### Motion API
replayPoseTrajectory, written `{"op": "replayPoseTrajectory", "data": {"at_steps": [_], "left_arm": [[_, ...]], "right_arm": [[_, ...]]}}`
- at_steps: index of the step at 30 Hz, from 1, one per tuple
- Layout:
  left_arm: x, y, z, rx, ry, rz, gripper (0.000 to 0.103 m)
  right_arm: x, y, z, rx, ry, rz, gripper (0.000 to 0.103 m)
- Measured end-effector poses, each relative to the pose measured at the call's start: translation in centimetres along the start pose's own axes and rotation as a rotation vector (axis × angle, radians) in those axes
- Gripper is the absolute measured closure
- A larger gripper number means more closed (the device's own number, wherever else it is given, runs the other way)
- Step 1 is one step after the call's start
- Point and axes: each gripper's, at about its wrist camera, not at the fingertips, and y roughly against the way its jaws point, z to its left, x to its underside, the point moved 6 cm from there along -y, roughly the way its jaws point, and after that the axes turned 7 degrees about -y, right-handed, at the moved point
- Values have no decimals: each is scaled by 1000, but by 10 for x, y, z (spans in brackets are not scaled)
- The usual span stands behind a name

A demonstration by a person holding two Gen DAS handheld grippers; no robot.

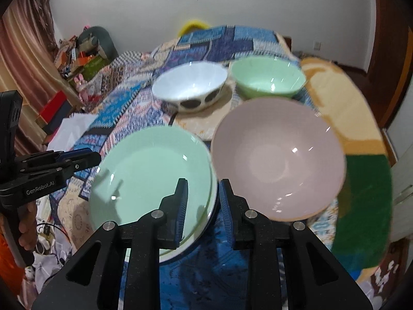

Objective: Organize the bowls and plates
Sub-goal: 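Grasp the rim of the pink bowl with both grippers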

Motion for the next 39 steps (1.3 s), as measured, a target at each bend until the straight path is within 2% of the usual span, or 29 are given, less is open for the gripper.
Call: {"op": "replayPoseTrajectory", "data": {"at_steps": [4,6,10,13,21,29,32,34,36,39], "left_arm": [[-16,18,-18,5,-23,-58,51],[-24,24,-28,6,-40,-82,47],[-40,28,-45,32,-56,-111,33],[-52,22,-58,50,-59,-121,31],[-70,-19,-93,83,-115,-83,31],[-75,-68,-117,101,-154,-19,31],[-76,-83,-119,107,-149,6,38],[-76,-91,-120,113,-148,23,46],[-76,-97,-120,122,-142,40,50],[-76,-106,-122,136,-138,62,63]], "right_arm": [[-14,20,-11,26,-5,-68,79],[-18,27,-16,41,-10,-95,76],[-29,43,-35,73,-37,-156,62],[-34,48,-47,109,-50,-187,56],[-32,39,-88,156,-109,-169,56],[-18,16,-114,148,-163,-109,56],[-15,10,-118,138,-173,-96,59],[-13,6,-120,130,-178,-86,65],[-12,2,-121,116,-186,-76,68],[-11,-3,-123,102,-194,-64,74]]}}
